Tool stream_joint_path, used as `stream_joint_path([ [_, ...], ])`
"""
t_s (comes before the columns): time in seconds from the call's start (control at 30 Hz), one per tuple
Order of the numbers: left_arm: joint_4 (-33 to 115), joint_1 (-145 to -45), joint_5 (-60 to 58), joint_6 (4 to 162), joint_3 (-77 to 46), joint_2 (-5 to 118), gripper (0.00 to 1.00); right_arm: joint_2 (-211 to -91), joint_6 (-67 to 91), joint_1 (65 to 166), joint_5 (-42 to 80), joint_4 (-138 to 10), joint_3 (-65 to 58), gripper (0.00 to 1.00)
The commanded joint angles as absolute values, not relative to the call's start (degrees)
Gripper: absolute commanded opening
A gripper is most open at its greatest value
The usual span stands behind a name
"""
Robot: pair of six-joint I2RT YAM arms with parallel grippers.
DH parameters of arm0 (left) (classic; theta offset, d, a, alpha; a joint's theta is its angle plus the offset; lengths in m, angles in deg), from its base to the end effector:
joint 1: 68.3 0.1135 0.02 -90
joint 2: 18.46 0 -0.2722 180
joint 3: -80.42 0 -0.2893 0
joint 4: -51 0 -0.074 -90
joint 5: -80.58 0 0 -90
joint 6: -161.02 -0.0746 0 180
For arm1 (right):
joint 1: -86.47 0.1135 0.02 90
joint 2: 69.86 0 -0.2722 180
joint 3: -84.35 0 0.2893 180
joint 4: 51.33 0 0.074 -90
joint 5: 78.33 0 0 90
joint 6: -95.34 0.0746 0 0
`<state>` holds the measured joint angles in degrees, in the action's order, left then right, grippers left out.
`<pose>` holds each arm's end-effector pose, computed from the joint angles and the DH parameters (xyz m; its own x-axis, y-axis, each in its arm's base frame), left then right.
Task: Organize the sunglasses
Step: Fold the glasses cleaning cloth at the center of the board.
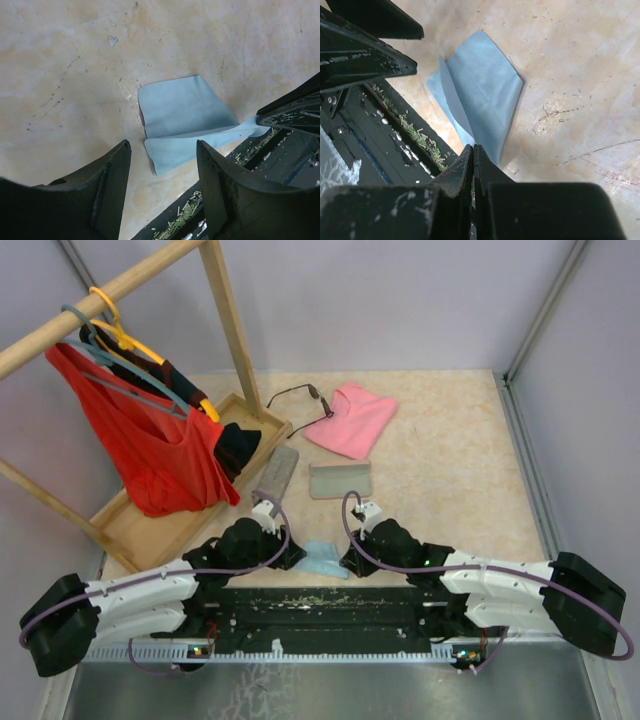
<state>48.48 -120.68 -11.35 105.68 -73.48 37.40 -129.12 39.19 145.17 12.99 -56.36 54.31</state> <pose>0.1509 -0.1917 0.1159 -0.7085 -0.0118 -0.7056 0.4515 0.7609 -0.4660 0.1316 0.2198 0.1226 -0.7242 -0.1191 -0.6793 -0.5548 0.6857 0.4712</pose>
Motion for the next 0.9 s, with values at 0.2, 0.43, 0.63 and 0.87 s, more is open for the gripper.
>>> stream_joint_path([
  [0.2, 55.9, -120.6, -14.3, 92.8, -78.2, 29.0, 0.64, -127.7, 39.7, 144.8, 12.5, -55.2, 52.9, 0.0],
  [0.43, 68.8, -120.6, -8.7, 92.3, -83.4, 32.3, 0.61, -127.4, 39.0, 144.9, 13.5, -55.7, 52.8, 0.0],
  [0.63, 69.4, -120.6, -5.3, 91.2, -82.3, 37.0, 0.59, -127.4, 39.0, 144.8, 13.6, -55.0, 53.2, 0.0],
  [0.87, 68.5, -120.5, -5.4, 89.9, -81.1, 40.2, 0.55, -127.0, 39.2, 144.8, 13.8, -54.6, 53.5, 0.0],
])
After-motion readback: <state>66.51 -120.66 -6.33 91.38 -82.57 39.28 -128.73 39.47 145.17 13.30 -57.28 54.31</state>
